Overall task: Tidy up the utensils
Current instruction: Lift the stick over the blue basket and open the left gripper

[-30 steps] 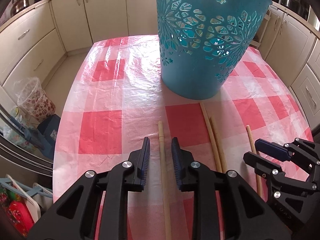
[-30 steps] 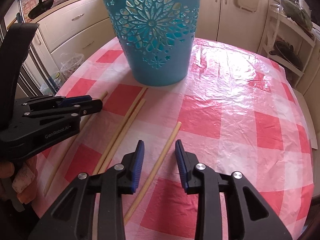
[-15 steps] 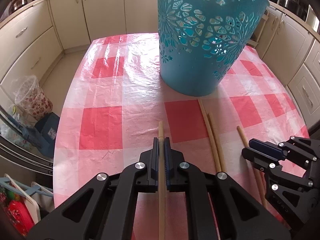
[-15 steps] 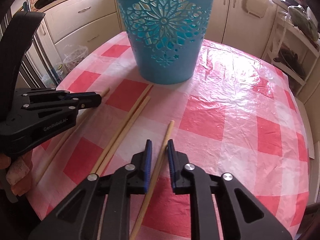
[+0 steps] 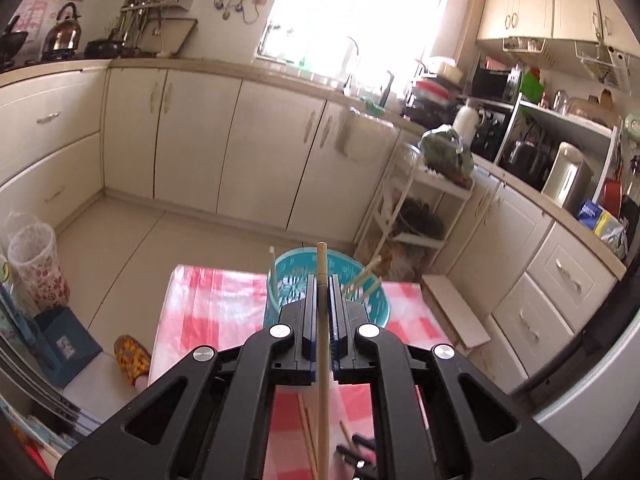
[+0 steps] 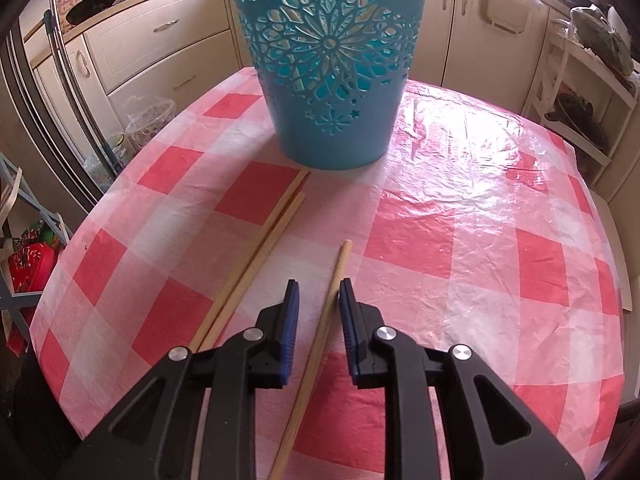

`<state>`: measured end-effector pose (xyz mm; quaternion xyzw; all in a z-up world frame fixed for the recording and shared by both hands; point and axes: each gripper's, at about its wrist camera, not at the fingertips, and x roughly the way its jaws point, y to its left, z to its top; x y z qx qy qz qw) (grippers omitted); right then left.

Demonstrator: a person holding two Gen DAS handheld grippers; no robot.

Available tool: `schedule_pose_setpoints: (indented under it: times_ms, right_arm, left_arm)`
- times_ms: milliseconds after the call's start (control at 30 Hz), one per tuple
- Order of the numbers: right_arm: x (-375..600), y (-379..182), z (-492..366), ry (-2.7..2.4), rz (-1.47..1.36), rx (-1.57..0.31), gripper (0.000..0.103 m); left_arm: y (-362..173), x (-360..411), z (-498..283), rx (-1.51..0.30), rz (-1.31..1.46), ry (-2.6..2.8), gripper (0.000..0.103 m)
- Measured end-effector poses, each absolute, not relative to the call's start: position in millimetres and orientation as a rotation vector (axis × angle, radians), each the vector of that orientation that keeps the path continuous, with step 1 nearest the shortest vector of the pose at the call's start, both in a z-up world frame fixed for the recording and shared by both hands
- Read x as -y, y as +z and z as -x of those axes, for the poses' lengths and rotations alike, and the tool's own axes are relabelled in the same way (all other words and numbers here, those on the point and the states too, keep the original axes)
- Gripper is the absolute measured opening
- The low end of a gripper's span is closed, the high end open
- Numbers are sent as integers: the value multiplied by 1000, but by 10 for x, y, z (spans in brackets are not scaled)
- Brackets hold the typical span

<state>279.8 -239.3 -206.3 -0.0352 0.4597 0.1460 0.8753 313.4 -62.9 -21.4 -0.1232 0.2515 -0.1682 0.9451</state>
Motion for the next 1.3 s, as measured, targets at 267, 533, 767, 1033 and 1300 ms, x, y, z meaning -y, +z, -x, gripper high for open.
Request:
schedule_pose_setpoints:
  times_ms: [267,533,767,1033,1300]
  right_arm:
    - [2375,-2080,-2804,311,74,-947,26]
    - [2351,-2082,-2813,331,65,-939,32]
    - [2368,-2080,-2834,342,45,-938,32]
    - [2375,-2082,-2838,348,47,-939,34]
    - [2377,-2090,-2854,363,32,-940,36]
  left_arm:
    - [193,835,-3674,-303,278,-202,5]
    - [21,1090,-4083,-217,269,-92,5]
    - [-308,1056,-4101,-226,289,-63,5]
    - [-522,1141,-4044,-303,207,-92,5]
    - [-570,1066,-3669,-333,76,-59,64]
